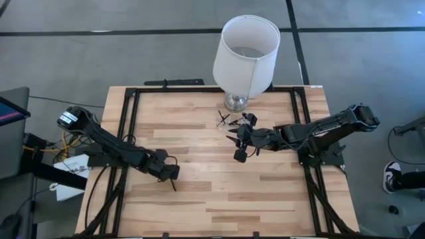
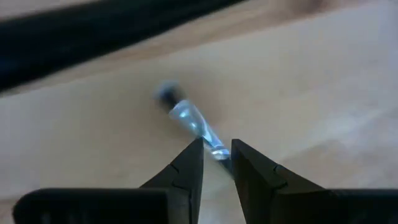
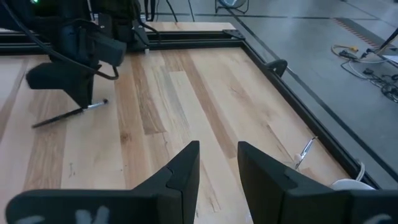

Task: Put items in baskets/containers
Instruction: Put the black eyeshadow brush into the transparent organizer

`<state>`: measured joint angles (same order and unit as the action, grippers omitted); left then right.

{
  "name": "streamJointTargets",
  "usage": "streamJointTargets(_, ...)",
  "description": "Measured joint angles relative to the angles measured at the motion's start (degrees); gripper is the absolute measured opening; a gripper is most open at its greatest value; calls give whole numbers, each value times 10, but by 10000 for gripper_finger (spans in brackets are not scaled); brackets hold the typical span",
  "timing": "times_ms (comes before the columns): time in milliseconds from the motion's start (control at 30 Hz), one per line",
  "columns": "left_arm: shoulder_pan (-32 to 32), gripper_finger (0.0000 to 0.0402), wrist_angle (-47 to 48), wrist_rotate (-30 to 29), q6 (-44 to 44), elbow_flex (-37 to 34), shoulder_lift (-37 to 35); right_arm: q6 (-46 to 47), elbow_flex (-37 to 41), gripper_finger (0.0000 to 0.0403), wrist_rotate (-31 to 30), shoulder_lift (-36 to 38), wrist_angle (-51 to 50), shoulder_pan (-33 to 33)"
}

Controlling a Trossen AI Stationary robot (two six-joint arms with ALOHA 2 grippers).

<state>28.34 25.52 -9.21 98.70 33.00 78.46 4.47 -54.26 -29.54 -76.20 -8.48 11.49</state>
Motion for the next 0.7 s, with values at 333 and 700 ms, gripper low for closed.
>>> streamJointTargets(333, -2, 80, -5, -15, 17, -26, -1, -5, 0, 102, 0, 0, 0, 0)
streamJointTargets(700, 1, 54, -11, -79, -34, -37, 33, -5, 0, 102, 0, 0, 0, 0)
